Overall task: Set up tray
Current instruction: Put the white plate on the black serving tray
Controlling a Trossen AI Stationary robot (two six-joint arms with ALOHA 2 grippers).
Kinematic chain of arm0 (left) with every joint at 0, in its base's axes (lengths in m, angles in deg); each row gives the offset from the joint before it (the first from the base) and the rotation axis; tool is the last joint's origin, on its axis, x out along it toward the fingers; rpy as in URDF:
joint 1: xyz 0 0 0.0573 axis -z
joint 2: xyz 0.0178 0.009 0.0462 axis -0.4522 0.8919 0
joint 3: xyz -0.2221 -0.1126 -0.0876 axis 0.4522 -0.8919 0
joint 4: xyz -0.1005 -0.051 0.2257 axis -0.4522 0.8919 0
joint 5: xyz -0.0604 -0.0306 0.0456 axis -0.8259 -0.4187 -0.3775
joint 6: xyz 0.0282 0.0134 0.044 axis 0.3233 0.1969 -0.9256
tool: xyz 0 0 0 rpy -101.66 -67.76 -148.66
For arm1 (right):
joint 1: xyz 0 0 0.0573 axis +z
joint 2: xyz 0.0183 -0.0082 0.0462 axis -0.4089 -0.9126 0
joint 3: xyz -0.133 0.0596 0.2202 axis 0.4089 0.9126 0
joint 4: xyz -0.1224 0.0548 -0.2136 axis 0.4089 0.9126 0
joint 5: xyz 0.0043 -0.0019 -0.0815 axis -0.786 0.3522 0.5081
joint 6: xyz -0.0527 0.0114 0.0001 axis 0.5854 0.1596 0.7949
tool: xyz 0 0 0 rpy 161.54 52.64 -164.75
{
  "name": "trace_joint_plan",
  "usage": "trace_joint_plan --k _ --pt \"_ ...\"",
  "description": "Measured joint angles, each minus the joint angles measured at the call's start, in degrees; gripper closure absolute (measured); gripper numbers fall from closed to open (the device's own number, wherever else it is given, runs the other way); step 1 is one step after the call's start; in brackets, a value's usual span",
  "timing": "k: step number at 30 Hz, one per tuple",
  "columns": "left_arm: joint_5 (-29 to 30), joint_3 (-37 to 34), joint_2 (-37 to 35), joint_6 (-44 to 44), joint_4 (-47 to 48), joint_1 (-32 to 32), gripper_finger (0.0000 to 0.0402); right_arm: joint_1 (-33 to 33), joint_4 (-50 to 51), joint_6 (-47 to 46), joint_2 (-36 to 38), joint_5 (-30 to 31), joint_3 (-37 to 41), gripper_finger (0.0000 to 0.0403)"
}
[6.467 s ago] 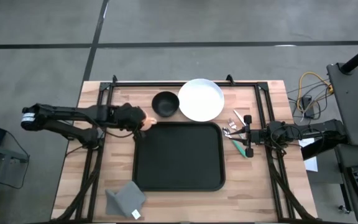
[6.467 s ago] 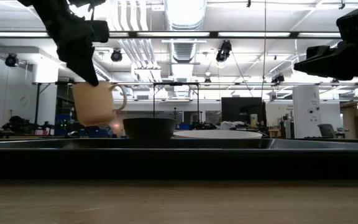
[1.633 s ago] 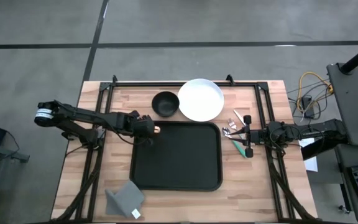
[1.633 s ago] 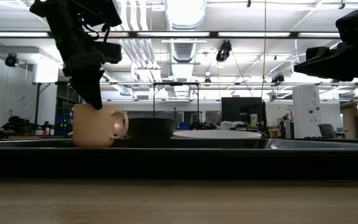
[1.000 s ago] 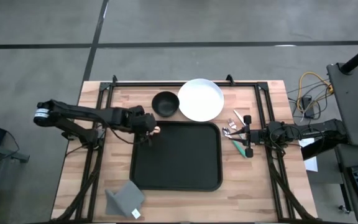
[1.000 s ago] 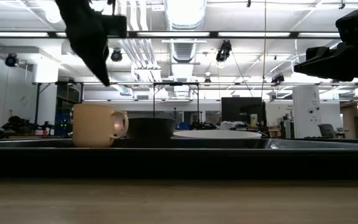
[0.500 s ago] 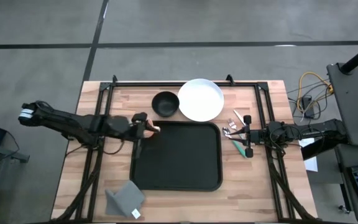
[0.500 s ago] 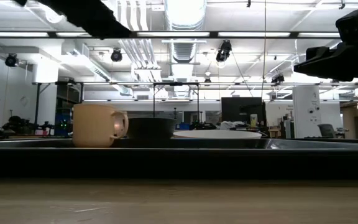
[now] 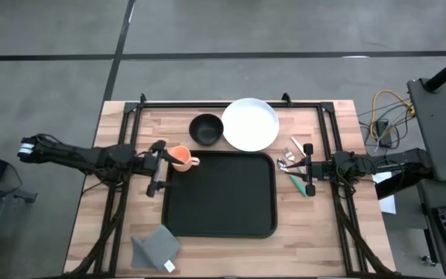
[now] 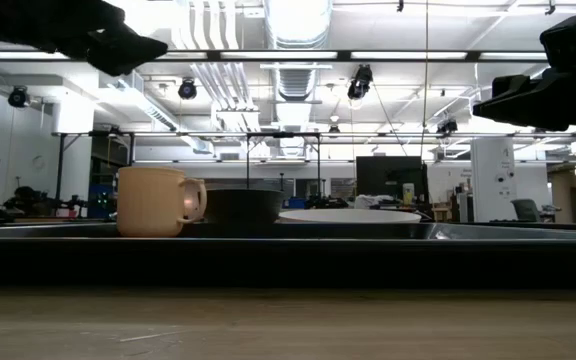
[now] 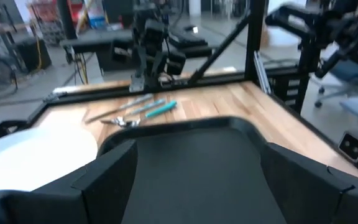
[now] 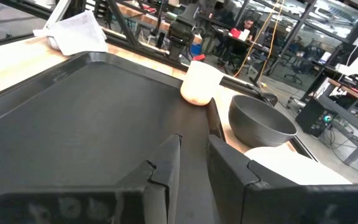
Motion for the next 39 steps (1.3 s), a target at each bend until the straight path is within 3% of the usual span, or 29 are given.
trace_joint_plan --k 6,15,25,30,39 --pt "-0.02 -6.46 -4.83 0.15 -6.83 -0.15 0.0086 0.00 0.00 0.00 -0.02 0.00 0.00 0.0335" --pt "-0.04 -7.55 -12.28 1.88 -6.84 -0.15 0.0086 0.00 0.01 0.00 -0.02 0.00 0.00 0.0335" --pt "-0.09 -13.21 -24.94 1.83 -6.94 -0.13 0.0086 0.00 0.00 0.00 -0.02 0.00 0.00 0.0335" --pt "-0.10 -18.60 -31.64 1.83 -11.87 -0.13 0.0086 0.02 0.02 0.01 0.00 0.00 0.00 0.0335" --pt "-0.57 -19.09 -28.61 1.58 -8.71 -0.11 0.0086 0.02 0.02 0.00 0.00 -0.02 0.00 0.0335"
